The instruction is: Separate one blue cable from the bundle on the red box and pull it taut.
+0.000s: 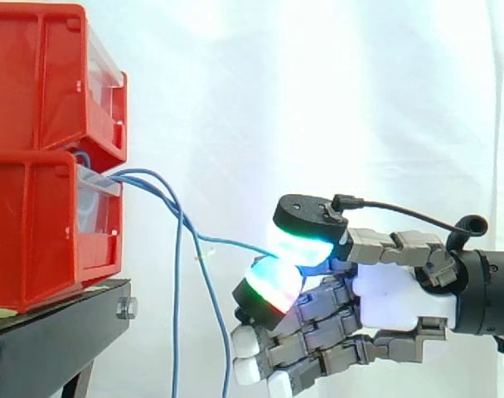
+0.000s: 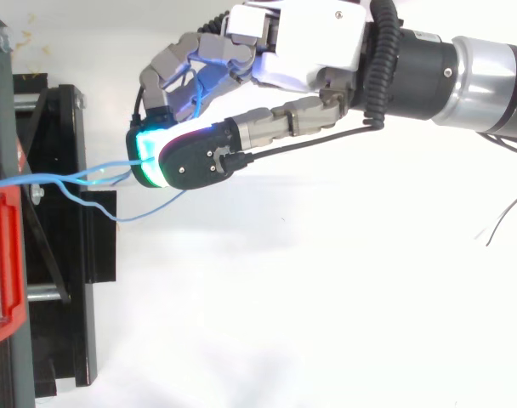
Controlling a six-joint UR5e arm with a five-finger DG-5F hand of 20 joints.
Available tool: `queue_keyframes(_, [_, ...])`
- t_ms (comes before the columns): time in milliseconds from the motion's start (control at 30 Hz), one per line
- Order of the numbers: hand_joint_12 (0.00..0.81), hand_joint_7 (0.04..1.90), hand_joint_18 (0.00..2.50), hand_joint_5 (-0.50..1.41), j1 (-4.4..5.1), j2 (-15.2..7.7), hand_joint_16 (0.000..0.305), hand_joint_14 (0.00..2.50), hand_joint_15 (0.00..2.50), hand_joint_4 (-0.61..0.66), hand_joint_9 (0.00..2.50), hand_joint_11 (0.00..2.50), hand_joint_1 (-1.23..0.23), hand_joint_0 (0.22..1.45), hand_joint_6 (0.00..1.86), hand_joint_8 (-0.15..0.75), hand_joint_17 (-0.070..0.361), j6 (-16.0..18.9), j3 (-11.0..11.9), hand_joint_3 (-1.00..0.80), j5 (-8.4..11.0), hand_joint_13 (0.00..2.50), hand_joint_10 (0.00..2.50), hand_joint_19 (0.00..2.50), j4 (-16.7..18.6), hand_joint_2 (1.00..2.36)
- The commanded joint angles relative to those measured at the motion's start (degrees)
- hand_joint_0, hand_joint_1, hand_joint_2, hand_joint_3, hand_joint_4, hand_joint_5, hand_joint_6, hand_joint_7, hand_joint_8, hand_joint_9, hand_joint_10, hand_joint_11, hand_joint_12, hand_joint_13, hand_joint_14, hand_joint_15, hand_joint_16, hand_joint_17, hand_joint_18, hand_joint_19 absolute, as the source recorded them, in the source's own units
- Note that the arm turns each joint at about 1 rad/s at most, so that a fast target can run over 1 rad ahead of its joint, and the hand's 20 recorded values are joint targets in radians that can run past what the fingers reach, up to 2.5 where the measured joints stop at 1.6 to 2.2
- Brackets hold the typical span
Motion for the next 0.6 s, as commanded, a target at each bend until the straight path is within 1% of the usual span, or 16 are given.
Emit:
queue_keyframes(0, [0.291, 1.06, 0.51, -0.14, 0.07, 0.0, 0.045, 0.02, 0.39, -0.04, 0.79, 0.47, -0.74, 0.65, 0.94, 0.234, 0.1, 0.0, 0.0, -0.11, 0.0, 0.59, 0.02, 0.4, 0.0, 1.02])
queue_keyframes(567, [0.288, 1.07, 0.5, -0.14, -0.02, 0.0, 0.044, 0.02, 0.39, -0.05, 0.8, 0.48, -0.75, 0.65, 0.94, 0.233, 0.098, 0.0, 0.0, -0.11, 0.0, 0.59, 0.02, 0.41, 0.0, 1.02])
